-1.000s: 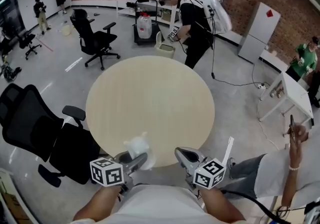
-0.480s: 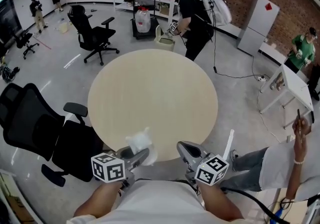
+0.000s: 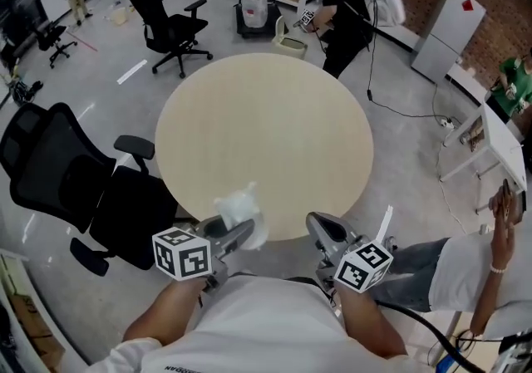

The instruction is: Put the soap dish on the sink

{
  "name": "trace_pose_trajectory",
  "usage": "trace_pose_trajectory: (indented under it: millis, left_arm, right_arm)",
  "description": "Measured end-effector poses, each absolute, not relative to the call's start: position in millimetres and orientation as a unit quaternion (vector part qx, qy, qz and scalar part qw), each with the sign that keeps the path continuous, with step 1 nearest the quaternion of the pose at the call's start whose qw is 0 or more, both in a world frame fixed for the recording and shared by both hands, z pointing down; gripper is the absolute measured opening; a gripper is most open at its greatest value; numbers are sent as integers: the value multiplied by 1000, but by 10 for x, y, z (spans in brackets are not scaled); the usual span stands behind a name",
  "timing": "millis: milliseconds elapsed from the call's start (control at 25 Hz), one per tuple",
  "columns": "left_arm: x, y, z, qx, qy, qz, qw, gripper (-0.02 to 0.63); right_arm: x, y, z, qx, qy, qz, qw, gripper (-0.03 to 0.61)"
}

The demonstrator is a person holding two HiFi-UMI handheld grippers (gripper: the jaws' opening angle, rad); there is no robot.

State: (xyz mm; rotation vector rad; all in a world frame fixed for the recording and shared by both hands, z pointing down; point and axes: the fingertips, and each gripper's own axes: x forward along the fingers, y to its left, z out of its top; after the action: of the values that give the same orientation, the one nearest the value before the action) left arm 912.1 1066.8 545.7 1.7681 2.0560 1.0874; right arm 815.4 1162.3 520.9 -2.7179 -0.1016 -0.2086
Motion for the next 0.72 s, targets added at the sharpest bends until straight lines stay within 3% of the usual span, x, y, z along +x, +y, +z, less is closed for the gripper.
trace_pose_trajectory:
  millis: [720]
  left_arm:
    - [7950, 10594, 5354, 649, 637, 379, 173, 166]
  right_arm:
    - [7105, 11572, 5129, -984, 35, -115, 132, 2]
